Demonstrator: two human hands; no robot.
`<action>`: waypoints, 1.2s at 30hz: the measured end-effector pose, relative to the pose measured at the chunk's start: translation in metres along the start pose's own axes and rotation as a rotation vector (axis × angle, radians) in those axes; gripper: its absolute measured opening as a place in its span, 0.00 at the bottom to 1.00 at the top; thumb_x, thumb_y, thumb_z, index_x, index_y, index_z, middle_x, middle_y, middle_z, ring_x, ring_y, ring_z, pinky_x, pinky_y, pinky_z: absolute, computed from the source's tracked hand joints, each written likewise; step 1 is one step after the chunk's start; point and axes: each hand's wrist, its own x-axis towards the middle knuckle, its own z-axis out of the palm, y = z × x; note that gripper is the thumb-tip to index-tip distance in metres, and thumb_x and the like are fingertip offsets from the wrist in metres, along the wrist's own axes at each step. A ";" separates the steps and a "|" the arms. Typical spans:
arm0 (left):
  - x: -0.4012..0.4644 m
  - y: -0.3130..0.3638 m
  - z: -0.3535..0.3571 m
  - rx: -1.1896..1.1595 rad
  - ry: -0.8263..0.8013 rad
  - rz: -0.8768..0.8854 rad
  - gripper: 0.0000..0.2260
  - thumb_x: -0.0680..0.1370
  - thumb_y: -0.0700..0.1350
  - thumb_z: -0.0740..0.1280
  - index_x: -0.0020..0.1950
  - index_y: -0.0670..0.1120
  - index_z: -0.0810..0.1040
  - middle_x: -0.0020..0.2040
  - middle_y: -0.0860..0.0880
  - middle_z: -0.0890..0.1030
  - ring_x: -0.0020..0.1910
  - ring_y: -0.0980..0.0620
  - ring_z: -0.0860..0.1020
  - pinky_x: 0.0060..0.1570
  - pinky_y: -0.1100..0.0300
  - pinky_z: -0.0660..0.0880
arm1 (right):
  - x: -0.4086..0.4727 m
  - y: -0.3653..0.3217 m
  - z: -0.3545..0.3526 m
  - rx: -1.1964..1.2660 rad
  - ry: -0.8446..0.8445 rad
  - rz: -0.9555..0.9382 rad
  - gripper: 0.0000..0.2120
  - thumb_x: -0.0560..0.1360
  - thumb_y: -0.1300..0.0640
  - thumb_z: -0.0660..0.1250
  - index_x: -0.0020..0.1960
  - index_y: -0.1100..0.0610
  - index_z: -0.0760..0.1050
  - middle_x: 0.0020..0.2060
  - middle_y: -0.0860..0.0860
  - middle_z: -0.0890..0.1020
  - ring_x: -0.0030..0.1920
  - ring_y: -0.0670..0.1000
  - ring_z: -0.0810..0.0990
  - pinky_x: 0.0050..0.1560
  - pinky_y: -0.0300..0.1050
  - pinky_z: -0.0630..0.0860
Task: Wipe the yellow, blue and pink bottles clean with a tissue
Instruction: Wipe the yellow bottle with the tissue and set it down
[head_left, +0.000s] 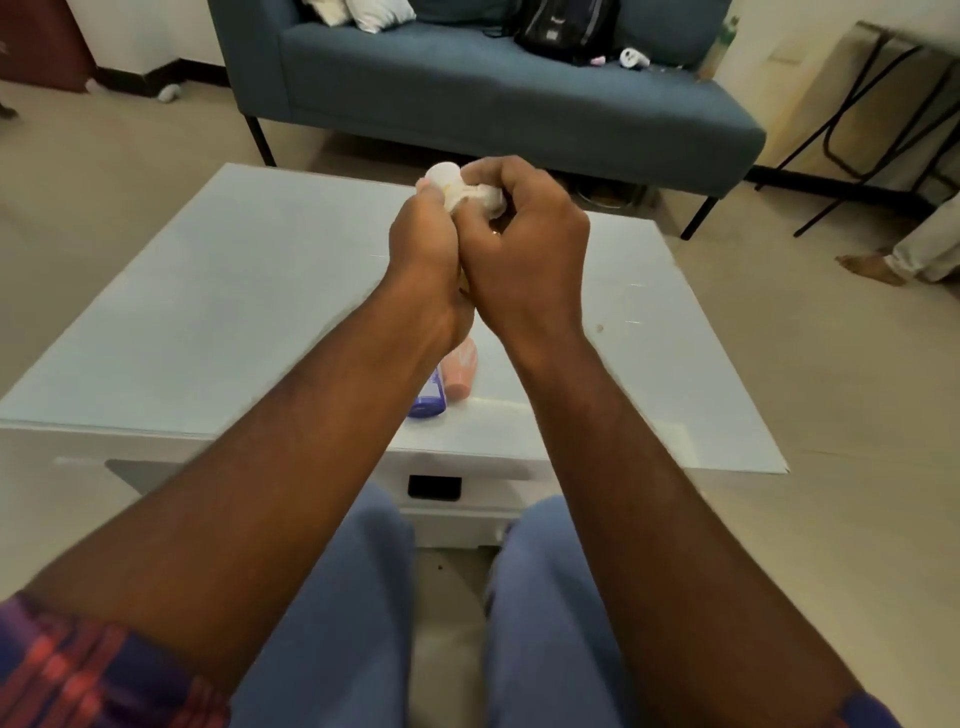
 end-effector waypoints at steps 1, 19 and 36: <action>0.003 -0.002 0.001 -0.011 -0.007 -0.006 0.15 0.83 0.55 0.55 0.54 0.49 0.78 0.50 0.44 0.85 0.50 0.46 0.84 0.51 0.49 0.82 | 0.001 0.003 0.002 -0.004 -0.008 0.008 0.08 0.76 0.59 0.72 0.55 0.57 0.84 0.50 0.50 0.87 0.47 0.45 0.83 0.47 0.27 0.78; 0.059 -0.075 -0.065 0.028 -0.063 -0.318 0.21 0.82 0.57 0.56 0.64 0.44 0.78 0.55 0.43 0.84 0.44 0.47 0.83 0.37 0.56 0.81 | -0.058 0.088 -0.020 -0.008 -0.396 0.034 0.09 0.77 0.63 0.73 0.55 0.56 0.87 0.52 0.48 0.85 0.53 0.45 0.83 0.55 0.46 0.81; 0.044 -0.060 -0.093 -0.180 -0.053 -0.375 0.22 0.82 0.58 0.56 0.64 0.42 0.76 0.56 0.41 0.83 0.53 0.43 0.83 0.58 0.44 0.78 | -0.088 0.055 -0.010 -0.024 -0.615 -0.221 0.11 0.75 0.60 0.73 0.58 0.58 0.86 0.57 0.51 0.84 0.60 0.52 0.79 0.56 0.45 0.80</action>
